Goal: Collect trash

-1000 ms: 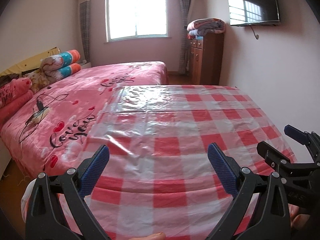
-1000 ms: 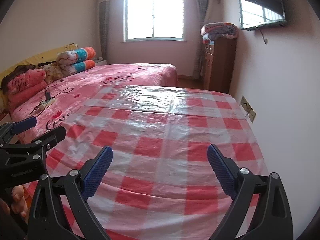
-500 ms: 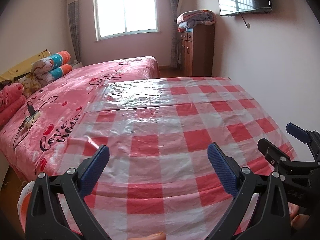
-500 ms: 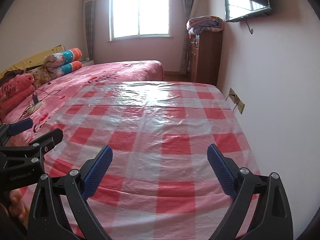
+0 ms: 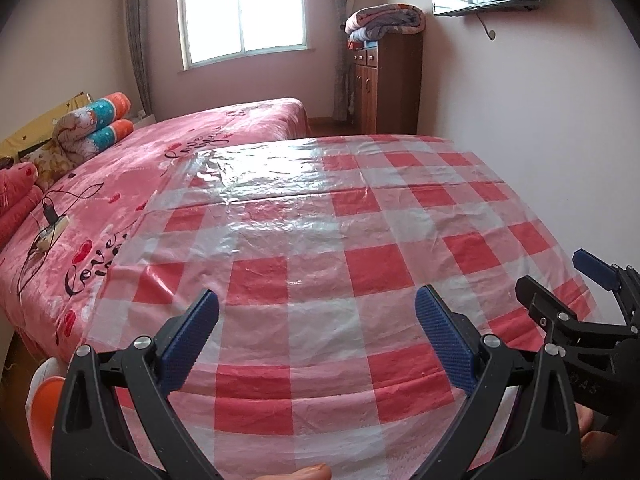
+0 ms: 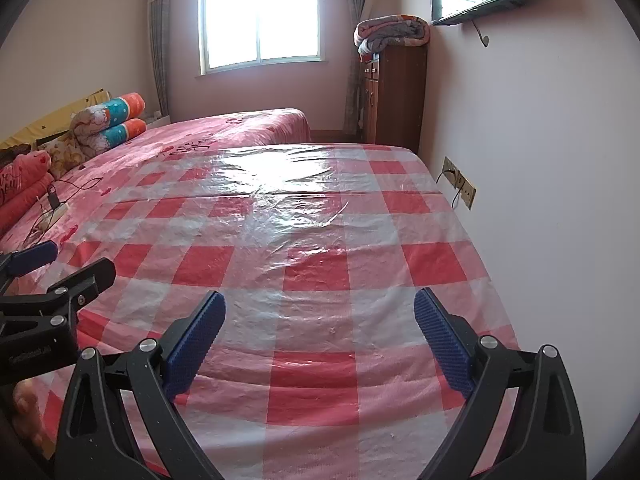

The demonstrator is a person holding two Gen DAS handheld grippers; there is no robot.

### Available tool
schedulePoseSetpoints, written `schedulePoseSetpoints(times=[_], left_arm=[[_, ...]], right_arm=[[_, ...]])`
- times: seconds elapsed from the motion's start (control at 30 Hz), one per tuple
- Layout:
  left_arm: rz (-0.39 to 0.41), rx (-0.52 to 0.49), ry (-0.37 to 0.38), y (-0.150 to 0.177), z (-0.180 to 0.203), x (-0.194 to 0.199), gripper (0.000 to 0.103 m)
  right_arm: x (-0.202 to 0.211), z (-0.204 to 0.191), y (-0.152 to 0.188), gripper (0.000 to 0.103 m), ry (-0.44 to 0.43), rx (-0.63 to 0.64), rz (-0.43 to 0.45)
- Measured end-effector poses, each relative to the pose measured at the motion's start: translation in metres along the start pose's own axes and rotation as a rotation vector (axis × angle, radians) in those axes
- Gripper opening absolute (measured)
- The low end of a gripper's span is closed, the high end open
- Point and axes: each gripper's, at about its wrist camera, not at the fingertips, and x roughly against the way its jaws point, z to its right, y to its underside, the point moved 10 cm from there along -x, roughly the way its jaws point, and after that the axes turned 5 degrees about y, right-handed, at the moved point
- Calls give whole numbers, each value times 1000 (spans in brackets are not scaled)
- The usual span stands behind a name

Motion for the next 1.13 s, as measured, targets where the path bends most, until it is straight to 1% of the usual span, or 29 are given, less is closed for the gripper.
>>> schedulePoseSetpoints(times=[0.33,0.53,0.67,0.8,0.83,0.9,0.93,1.0,1.13], left_arm=[[-26,1,-14,4,2,-17,99],[-55,14,-18,8,1,-30,99],[-71,25,-27,8,0,-42,99],[-151,63,-39,14,-4,-67,99],[-173,67,-48,16,-6,-73,99],[-196,77,-58,18,-8,-82,99],[-203,83,-62,17,-9,-86,99],[-210,93,-70,17,-10,-90,99],[-229,110,-68,16,-9,-98,99]], right_arm=[[-13,-1,4,94,-6,8,-21],[-23,-1,4,94,-17,7,-48],[-35,-4,5,94,-36,1,-92],[-54,-6,11,94,-44,-5,-173],[-62,-6,14,94,-54,-15,-208],[-73,-6,18,94,-53,-26,-254],[-77,-5,19,96,-51,-30,-267],[-81,-7,15,96,-52,-23,-264],[-91,-10,14,98,-6,14,-286]])
